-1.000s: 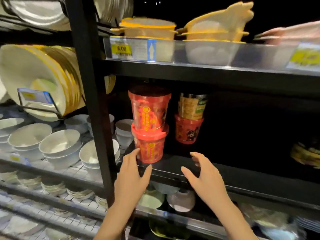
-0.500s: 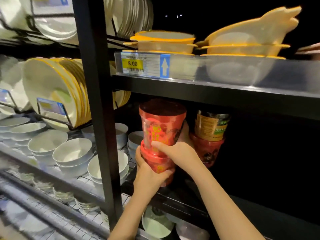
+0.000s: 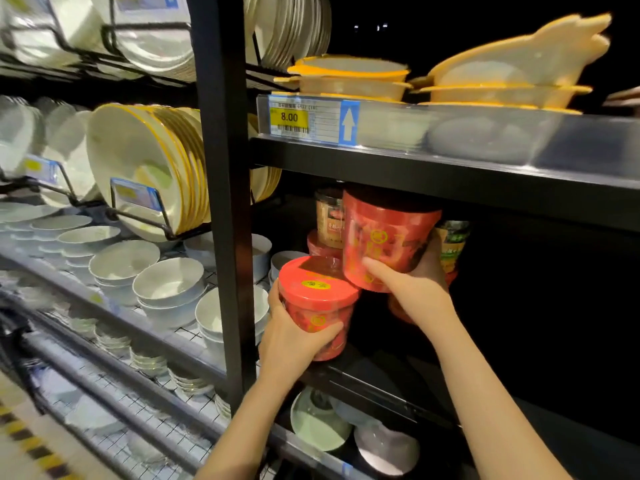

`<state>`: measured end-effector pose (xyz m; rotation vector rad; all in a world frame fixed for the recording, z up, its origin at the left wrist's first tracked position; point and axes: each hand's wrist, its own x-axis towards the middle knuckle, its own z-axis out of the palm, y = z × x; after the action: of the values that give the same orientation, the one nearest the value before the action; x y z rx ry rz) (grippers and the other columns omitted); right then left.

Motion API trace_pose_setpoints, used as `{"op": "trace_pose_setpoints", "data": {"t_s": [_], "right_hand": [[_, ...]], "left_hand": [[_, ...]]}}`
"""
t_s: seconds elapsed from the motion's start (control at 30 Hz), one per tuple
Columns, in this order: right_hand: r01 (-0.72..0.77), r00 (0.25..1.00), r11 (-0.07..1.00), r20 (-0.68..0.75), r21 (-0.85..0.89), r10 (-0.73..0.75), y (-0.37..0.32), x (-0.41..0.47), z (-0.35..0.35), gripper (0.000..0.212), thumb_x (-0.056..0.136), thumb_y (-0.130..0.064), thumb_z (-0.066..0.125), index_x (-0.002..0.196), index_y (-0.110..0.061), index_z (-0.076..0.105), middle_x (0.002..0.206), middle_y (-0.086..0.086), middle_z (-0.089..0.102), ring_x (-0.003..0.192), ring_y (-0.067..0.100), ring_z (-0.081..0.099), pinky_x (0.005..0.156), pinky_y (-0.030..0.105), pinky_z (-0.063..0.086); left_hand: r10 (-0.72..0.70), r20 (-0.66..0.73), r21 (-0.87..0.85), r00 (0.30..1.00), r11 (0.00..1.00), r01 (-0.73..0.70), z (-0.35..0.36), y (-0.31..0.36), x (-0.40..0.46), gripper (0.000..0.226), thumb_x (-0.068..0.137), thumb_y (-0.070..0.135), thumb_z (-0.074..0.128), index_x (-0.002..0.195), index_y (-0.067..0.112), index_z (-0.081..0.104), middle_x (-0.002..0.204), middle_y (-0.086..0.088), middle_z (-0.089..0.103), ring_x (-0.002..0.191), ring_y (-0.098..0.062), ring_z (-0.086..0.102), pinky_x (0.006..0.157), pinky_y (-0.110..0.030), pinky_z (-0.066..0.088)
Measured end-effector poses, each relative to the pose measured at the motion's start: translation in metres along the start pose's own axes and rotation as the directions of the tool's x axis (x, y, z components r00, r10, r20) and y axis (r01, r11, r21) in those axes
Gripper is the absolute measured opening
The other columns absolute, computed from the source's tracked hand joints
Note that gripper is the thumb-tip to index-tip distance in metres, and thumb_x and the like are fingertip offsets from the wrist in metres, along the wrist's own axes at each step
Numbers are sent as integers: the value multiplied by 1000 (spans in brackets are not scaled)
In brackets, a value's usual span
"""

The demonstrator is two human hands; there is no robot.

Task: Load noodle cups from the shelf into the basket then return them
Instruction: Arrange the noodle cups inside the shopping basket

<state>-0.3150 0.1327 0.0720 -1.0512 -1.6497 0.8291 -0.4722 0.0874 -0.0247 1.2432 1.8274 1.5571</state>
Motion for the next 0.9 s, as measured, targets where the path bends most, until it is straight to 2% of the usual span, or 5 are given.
{"op": "trace_pose_setpoints", "data": {"t_s": [0.07,0.17,0.4,0.63,0.9], "right_hand": [[-34,998,997,-53,-72,31,-2,-14,-8,68,74,-26,78,131,-14,43,128,7,55,118,22,52,87,14,34],[31,989,999,-144,-13,-33,4,-37,-18,39,69,-17,81,88,-24,47,99,-3,56,98,17,56,83,24,40],[-6,994,1000,-111,22,8,40,-121,-22,103,53,-36,79,142,-23,27,125,-12,47,105,-1,52,91,26,41],[-312,946,948,111,58,304,79,-224,31,103,62,-13,86,142,-24,23,124,-7,44,112,13,48,94,31,39],[-530,767,848,441,25,466,132,-302,126,118,34,-35,87,137,-21,32,126,-4,54,113,12,55,100,37,43]], "left_hand": [[1,-9,11,1000,1000,-1,-10,4,-10,121,36,63,72,139,40,13,132,4,50,118,-22,52,98,-44,44],[7,11,59,1000,998,-8,-26,7,-30,119,36,65,70,137,45,11,134,7,48,121,-22,49,100,-44,41],[2,24,-1,1000,1000,-2,-72,-9,-95,118,32,63,70,135,46,15,116,24,47,115,-12,49,97,-38,42],[-218,-99,-76,971,974,211,-120,-73,-184,126,24,59,73,138,32,26,117,7,54,109,-16,54,92,-30,41],[-523,-273,-135,807,852,507,-169,-160,-280,134,27,46,86,142,20,24,128,-4,52,110,-16,50,98,-30,36]]}}
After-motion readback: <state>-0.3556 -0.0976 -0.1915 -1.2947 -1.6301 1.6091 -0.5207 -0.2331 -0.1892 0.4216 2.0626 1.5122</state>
